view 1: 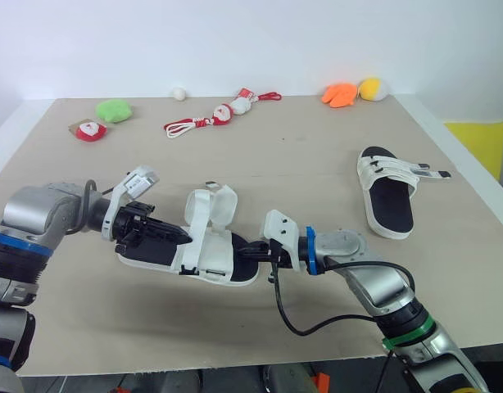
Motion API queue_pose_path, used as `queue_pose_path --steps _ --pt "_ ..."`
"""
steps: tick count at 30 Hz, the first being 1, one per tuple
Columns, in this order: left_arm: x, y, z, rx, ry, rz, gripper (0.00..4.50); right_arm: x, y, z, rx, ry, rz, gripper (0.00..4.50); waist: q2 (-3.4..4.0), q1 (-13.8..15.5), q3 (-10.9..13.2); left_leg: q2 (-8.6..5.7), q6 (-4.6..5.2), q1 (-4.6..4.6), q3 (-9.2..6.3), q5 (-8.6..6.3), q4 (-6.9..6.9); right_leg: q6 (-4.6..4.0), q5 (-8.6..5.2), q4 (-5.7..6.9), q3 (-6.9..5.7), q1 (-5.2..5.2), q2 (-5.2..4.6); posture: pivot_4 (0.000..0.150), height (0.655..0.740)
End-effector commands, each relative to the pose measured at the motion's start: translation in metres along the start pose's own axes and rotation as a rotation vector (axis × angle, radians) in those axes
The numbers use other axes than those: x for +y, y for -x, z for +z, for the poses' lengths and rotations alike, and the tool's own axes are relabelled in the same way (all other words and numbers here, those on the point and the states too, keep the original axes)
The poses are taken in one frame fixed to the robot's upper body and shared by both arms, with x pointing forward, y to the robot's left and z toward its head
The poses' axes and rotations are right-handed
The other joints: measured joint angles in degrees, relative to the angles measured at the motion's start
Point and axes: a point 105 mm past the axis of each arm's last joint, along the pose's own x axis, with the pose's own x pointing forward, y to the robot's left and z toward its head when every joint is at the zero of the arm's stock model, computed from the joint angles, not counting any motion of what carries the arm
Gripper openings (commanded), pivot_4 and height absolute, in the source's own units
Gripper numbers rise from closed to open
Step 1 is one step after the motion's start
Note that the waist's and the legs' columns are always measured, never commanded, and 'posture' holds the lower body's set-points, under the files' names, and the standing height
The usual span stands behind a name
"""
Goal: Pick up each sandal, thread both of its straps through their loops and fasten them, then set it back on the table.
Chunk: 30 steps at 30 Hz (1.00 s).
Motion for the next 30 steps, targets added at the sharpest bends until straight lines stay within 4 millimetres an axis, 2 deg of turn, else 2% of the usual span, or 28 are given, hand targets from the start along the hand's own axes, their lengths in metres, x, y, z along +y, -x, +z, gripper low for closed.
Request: queue_pose_path --steps 1,8,17,20,25,28,30 --pt "-0.004 -0.001 0.0 0.015 -0.029 -0.001 0.06 -0.001 0.0 -0.005 0.025 -0.015 -0.016 0.0 0.0 0.0 0.0 0.0 0.0 0.0 0.0 0.0 0.0 0.0 0.0 0.0 0.0 0.0 0.0 0.15 0.74" --pt "-0.001 -0.002 -0.001 0.005 -0.047 0.032 0.06 0.0 -0.001 -0.005 0.022 -0.017 -0.015 0.0 0.0 0.0 0.0 0.0 0.0 0.0 -0.02 0.0 0.03 -0.01 -0.01 0.06 0.0 -0.02 0.01 0.15 0.74" --pt "-0.013 -0.001 -0.014 0.056 -0.071 0.019 0.06 0.0 0.0 -0.006 0.022 -0.02 -0.012 0.0 0.0 0.1 0.0 0.0 0.0 0.02 -0.02 0.0 0.05 -0.02 -0.01 0.1 0.0 -0.02 0.01 0.15 0.74" --pt "-0.019 -0.002 -0.015 0.067 -0.088 0.009 0.06 -0.001 -0.001 -0.006 0.023 -0.02 -0.012 0.0 0.0 0.1 0.0 0.0 0.0 0.02 -0.02 0.0 0.05 -0.03 -0.02 0.1 0.0 -0.02 0.01 0.15 0.74" --pt "-0.018 -0.004 -0.012 0.053 -0.143 0.061 0.06 0.0 -0.001 -0.005 0.021 -0.018 -0.007 0.0 0.0 0.1 0.0 0.0 0.0 0.02 -0.02 0.0 0.05 -0.15 -0.09 0.1 0.0 -0.02 0.02 0.15 0.74" --pt "-0.019 0.0 -0.012 0.043 -0.151 0.093 0.98 0.001 0.0 -0.006 0.022 -0.018 -0.005 0.0 0.0 0.0 0.0 0.01 0.0 0.02 -0.02 0.0 0.04 -0.14 -0.09 0.1 0.0 -0.02 0.01 0.15 0.74" --pt "-0.025 0.004 -0.013 0.028 -0.149 0.113 1.85 0.001 0.0 -0.006 0.025 -0.017 -0.001 0.0 0.0 0.0 0.0 0.01 0.0 0.02 -0.02 0.0 0.05 -0.14 -0.08 0.1 0.0 -0.03 0.01 0.15 0.74"
